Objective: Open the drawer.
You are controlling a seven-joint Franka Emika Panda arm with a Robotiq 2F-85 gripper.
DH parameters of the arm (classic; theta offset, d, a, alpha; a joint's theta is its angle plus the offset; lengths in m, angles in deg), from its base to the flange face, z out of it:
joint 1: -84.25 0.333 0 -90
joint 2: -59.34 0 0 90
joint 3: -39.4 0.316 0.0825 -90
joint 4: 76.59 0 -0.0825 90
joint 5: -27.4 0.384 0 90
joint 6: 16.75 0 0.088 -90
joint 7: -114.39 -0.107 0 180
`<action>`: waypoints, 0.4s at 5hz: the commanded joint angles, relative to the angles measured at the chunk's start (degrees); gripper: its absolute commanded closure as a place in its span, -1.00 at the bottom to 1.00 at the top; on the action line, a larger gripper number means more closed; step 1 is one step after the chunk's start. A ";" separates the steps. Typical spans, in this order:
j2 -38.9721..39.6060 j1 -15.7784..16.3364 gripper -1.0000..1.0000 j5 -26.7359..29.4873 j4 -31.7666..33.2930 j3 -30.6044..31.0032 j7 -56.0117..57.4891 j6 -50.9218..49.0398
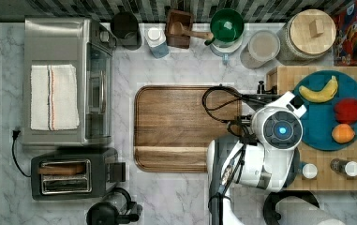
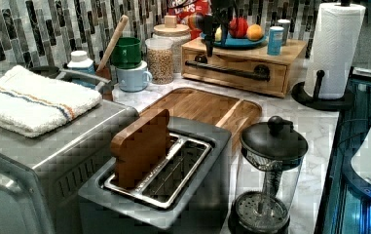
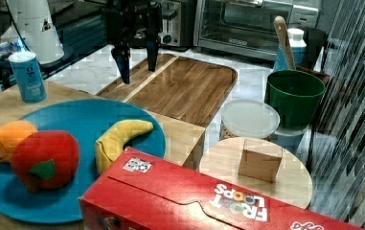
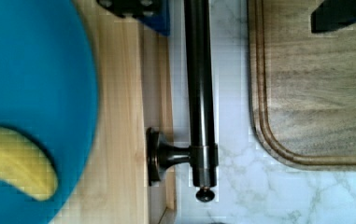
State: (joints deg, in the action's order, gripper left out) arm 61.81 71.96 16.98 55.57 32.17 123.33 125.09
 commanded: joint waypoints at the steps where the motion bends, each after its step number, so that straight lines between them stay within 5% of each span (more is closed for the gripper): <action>1: 1.77 -1.63 -1.00 -1.86 3.98 -1.61 4.41 8.37; 2: 2.30 -1.48 -1.00 -2.49 5.63 -2.37 4.44 10.95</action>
State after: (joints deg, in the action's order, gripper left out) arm 65.38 70.79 17.01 58.26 31.21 123.36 132.17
